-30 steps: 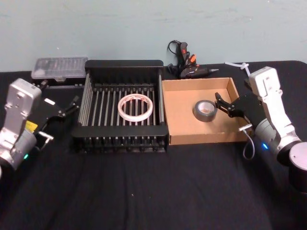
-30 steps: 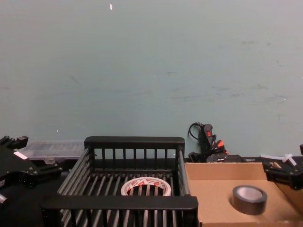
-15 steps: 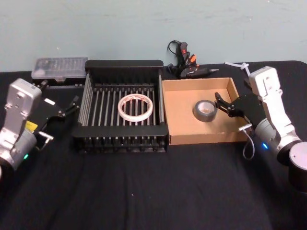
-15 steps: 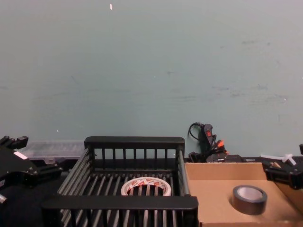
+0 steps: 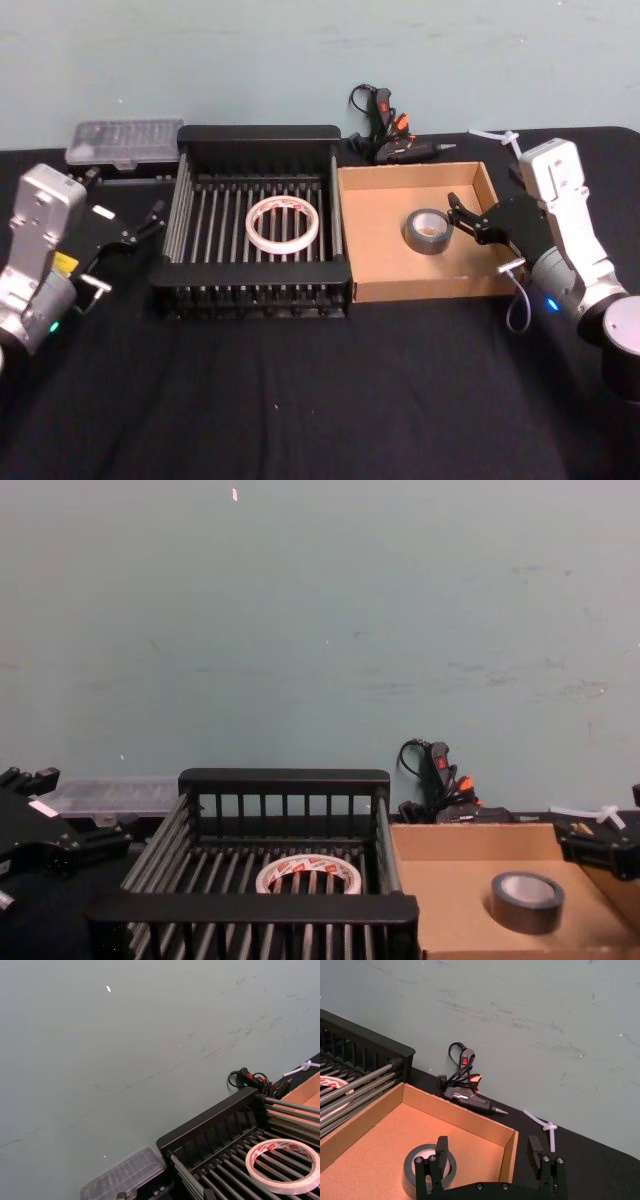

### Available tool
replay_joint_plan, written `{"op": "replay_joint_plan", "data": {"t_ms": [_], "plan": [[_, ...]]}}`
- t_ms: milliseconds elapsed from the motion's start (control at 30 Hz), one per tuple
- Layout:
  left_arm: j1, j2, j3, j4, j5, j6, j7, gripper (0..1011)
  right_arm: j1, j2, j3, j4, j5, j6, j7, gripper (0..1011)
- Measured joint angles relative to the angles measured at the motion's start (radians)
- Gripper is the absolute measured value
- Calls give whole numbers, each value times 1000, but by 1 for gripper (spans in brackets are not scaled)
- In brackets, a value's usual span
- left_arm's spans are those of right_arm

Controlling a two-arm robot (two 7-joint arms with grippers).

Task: Pick up the white tape and place it into the black box , Pick up the silver tape and place it into the brown box.

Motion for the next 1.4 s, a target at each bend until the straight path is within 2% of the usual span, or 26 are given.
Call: {"op": "replay_joint_plan", "data": {"t_ms": [1400], "plan": [[0, 0, 0, 0, 0, 0, 0, 1001, 0, 0, 0, 0, 0, 0, 0, 1002]]}}
